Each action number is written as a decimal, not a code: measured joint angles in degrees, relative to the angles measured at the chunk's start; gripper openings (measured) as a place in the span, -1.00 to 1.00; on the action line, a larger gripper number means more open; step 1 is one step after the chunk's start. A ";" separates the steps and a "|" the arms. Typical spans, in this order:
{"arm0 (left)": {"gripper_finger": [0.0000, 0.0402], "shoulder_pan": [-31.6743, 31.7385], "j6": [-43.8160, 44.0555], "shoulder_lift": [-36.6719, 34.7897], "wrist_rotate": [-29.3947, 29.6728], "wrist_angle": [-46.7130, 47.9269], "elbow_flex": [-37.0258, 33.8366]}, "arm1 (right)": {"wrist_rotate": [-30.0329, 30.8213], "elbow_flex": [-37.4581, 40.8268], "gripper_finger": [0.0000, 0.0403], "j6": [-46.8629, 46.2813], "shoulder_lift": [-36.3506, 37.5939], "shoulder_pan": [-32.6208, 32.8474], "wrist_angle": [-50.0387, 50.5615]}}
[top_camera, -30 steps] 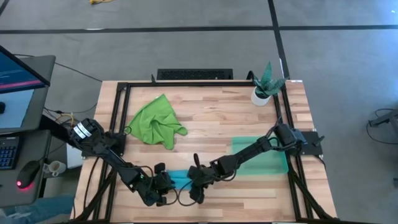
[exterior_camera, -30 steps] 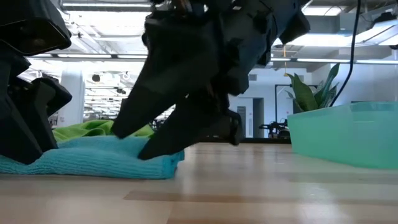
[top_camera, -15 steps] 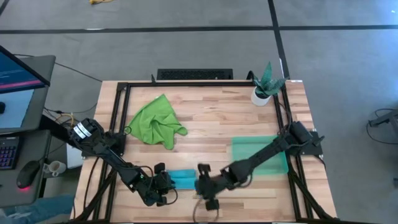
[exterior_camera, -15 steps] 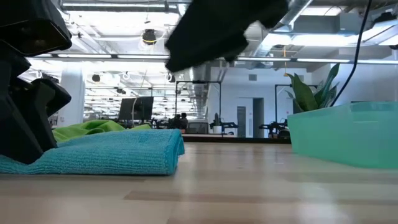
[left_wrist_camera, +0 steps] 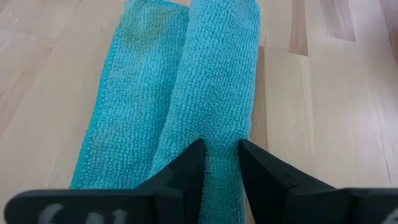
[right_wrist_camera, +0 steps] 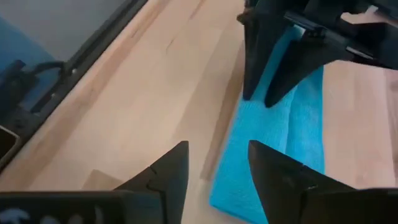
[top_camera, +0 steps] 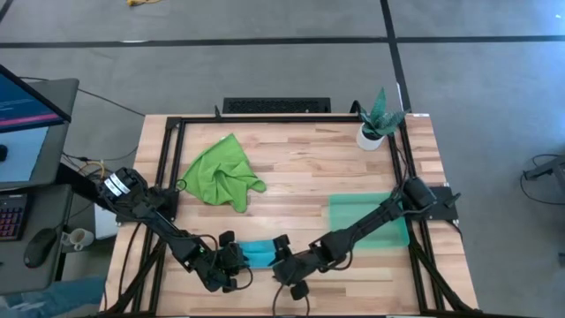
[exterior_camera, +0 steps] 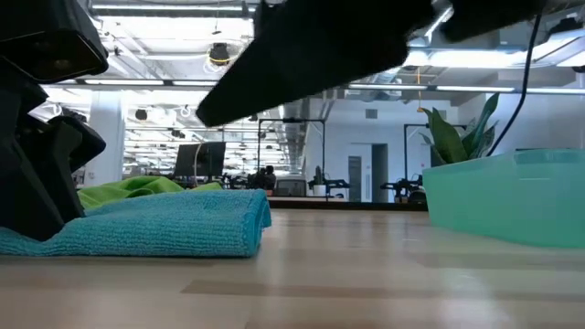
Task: Roll microfiber towels into tight, uniform cylinder then place into a basket
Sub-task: Roll the blue microfiber towel
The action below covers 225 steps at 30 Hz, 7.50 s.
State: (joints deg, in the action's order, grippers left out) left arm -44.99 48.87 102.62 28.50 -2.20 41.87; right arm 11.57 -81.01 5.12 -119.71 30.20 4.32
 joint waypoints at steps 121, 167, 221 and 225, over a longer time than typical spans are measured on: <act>-0.93 6.98 17.64 -4.25 -42.87 28.94 9.76 | -39.57 -9.70 -0.97 -47.59 -12.95 -8.49 4.15; -0.71 8.00 -1.57 -4.10 -43.09 27.10 8.81 | -41.29 -9.81 -0.92 -64.44 -14.37 -19.04 6.94; -0.40 -5.12 12.33 -0.18 -1.91 24.50 9.14 | -38.33 -9.73 -0.91 -66.66 -14.26 -17.56 6.90; -0.40 -5.60 14.86 0.30 -1.90 25.38 9.14 | -38.30 -9.72 -0.92 -66.65 -14.26 -17.24 6.50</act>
State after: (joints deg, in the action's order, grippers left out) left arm -50.59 63.74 102.92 26.59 23.19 51.00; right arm -26.73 -90.73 -61.53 -133.97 12.97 10.82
